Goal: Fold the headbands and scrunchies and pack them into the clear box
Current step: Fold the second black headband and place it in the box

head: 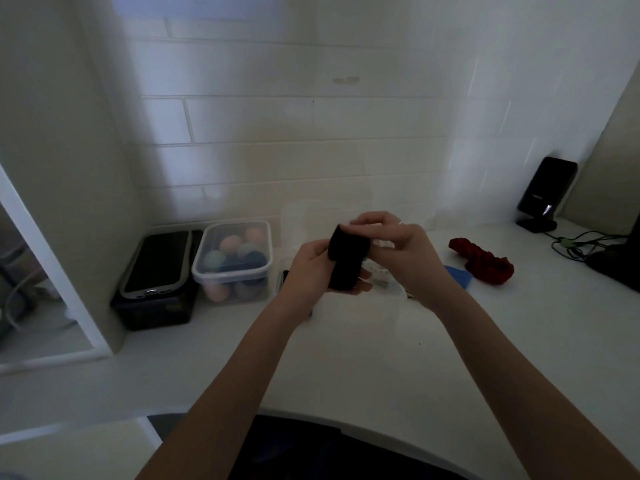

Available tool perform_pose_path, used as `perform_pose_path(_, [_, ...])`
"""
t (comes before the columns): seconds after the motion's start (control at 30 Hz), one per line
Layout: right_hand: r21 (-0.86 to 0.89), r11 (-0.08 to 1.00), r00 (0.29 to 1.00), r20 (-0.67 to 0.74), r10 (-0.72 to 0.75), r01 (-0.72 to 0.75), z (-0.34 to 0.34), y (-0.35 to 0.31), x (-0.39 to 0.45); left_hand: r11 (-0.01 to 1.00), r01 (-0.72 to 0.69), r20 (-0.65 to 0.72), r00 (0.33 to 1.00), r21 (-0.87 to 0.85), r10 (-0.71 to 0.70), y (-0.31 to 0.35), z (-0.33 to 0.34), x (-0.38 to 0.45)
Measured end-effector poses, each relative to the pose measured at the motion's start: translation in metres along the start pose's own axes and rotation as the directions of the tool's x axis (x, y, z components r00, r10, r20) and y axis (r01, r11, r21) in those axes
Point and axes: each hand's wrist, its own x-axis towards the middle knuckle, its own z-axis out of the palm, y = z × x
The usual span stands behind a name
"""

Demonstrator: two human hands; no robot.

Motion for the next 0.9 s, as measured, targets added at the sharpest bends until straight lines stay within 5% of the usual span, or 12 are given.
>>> perform_pose_path(0.5, [-0.281,0.957,0.996,0.069,-0.055,0.072,0.001,0.007,0.002,0.941,0.180,0.177,0.975,-0.285,-0.133,0.002,-0.012,0.001])
perform_pose_path(0.6, [-0.252,0.967,0.999,0.047,-0.015,0.027,0.004,0.004,0.003,0.980,0.126,0.228,0.970,-0.154,-0.088,-0.001,-0.017,-0.001])
perform_pose_path(0.73, [-0.002,0.994,0.990,0.082,0.113,-0.113,-0.003,-0.005,0.003,0.994,0.068,0.248,0.968,-0.087,-0.045,-0.004,-0.022,-0.002])
perform_pose_path(0.9, [-0.355,0.934,0.992,0.097,0.083,-0.043,0.003,-0.008,0.007,0.994,-0.021,0.195,0.981,0.105,0.000,-0.006,-0.022,-0.002])
